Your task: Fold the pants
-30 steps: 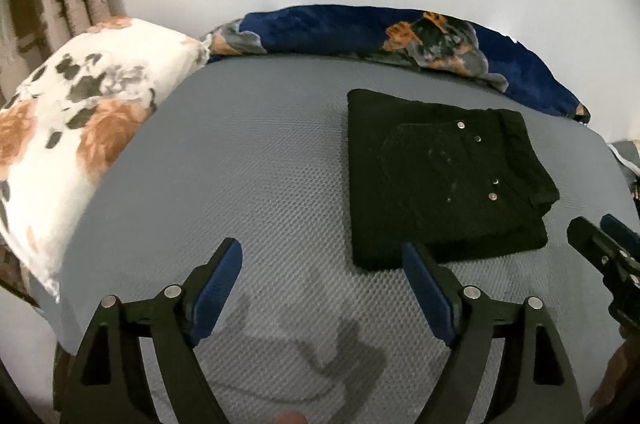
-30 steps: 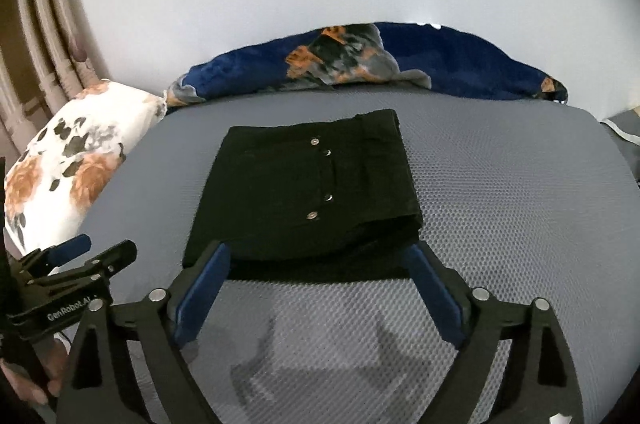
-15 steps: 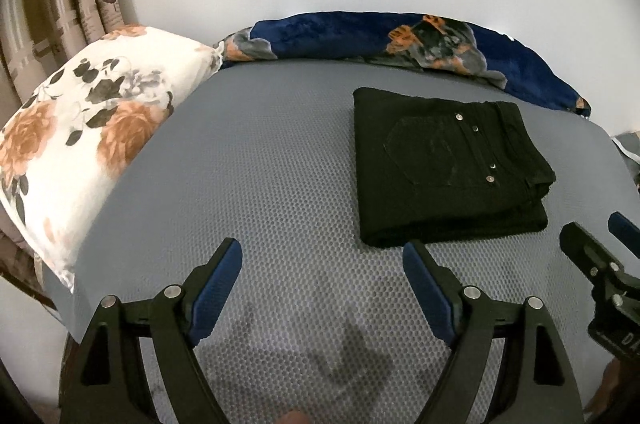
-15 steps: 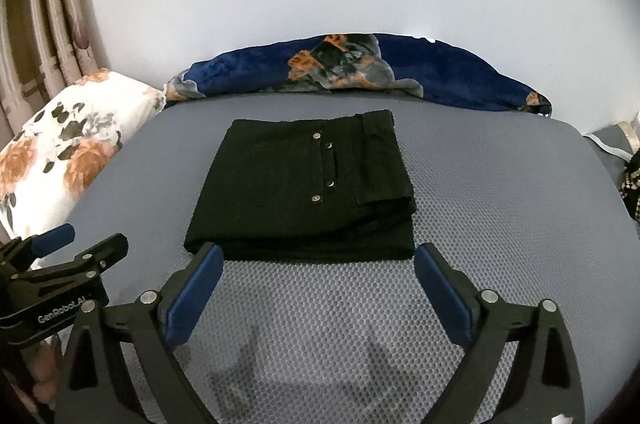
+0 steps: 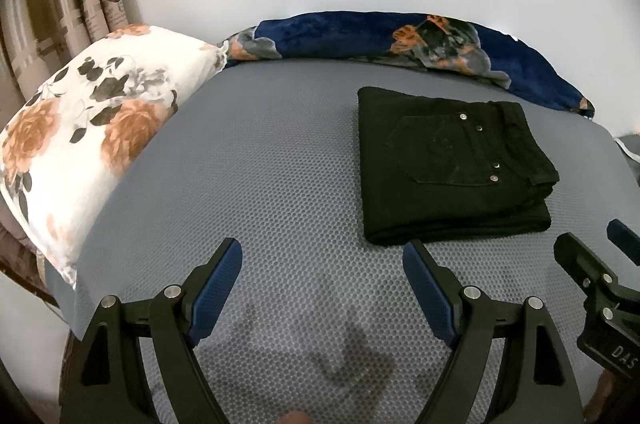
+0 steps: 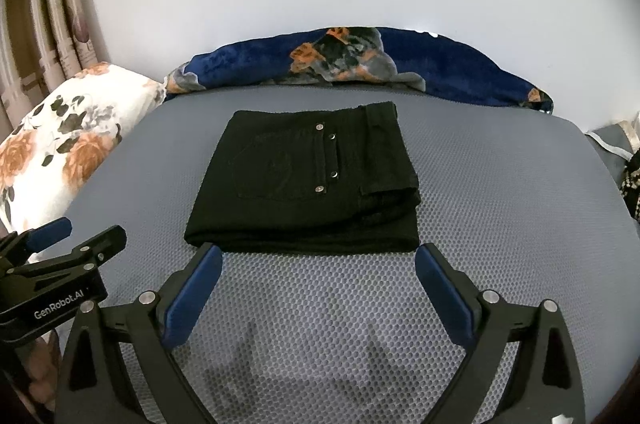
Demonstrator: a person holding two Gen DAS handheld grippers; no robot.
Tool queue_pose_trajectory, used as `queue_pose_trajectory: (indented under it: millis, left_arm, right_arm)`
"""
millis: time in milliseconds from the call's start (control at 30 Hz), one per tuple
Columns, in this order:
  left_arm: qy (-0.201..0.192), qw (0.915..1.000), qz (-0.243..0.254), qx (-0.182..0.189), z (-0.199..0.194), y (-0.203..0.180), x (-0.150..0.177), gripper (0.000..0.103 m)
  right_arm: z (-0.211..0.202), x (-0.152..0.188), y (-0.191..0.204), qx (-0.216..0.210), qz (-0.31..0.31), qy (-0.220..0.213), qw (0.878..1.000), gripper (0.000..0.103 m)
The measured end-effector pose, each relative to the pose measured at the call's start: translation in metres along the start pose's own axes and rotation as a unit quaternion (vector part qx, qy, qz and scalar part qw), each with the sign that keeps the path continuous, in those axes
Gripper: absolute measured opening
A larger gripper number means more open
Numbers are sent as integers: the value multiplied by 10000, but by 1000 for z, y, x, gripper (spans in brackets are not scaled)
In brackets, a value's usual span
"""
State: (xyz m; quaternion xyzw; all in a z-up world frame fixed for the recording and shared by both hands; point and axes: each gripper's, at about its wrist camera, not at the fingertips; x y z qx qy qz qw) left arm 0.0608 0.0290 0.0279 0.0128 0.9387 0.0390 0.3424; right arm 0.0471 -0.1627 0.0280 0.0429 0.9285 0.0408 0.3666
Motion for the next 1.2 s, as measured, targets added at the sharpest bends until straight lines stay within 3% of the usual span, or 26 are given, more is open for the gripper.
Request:
queue_pose_trajectory:
  millis: [1200]
  left_arm:
    - [124, 9999, -39, 69, 17, 10, -3, 83]
  right_arm:
    - [16, -1, 7, 94, -69, 262, 9996, 96]
Point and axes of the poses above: each gripper's, at about its wrist camera, not at the fingertips, and z roughly the way its jaws point, y to its left, x to its underside, and after that the axes turned 1 degree about z, right-handed
